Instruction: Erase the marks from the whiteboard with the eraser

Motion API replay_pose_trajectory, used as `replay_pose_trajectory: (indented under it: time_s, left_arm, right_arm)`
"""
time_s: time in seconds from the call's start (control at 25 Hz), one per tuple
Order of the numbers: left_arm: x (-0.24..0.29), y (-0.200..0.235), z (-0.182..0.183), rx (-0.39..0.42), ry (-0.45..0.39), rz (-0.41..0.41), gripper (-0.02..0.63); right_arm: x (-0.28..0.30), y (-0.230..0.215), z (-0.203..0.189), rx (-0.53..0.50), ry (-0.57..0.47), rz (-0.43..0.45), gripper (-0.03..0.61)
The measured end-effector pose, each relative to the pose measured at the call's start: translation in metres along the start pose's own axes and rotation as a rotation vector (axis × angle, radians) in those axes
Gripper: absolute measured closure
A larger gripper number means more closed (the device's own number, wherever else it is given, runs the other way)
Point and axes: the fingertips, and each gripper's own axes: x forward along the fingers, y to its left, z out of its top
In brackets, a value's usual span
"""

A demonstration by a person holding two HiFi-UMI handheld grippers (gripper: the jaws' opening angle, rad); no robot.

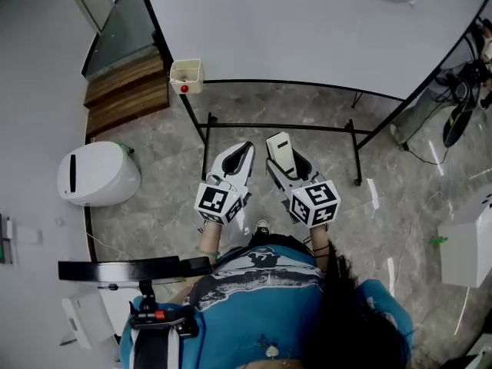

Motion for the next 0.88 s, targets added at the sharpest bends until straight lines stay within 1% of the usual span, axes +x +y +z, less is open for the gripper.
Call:
replay_pose_trajectory:
  time_s: [0.12, 0.2, 0.4, 0.64, 0.76, 0.88]
  left_arm:
    - [0.034, 0.015, -0.003, 0.011, 0.008, 0.001, 0.607]
    - [0.052, 0.021, -0.007, 0.014, 0.015, 0.0, 0.607]
    - [0.084, 0.042, -0.017, 0.005, 0.055, 0.011, 0.607]
    - [0.112, 0.069, -0.027, -0.02, 0.08, 0.025, 0.607]
    - [0.128, 0.088, -0.032, -0.022, 0.096, 0.008, 0.607]
    - [0.148, 0.106, -0.031, -0.011, 0.094, -0.024, 0.607]
  right_arm:
    - [0.024, -0.027, 0.008, -0.024, -0.001, -0.004, 0.314]
    - [0.035, -0.045, 0.012, -0.019, -0.002, -0.009, 0.314]
    - [0.059, -0.074, 0.017, 0.024, -0.001, -0.009, 0.314]
    - [0.086, -0.098, 0.011, 0.091, 0.025, -0.008, 0.314]
    - [0.108, -0.111, 0.019, 0.068, 0.022, -0.029, 0.314]
    - [0.132, -0.127, 0.036, 0.031, 0.002, -0.058, 0.314]
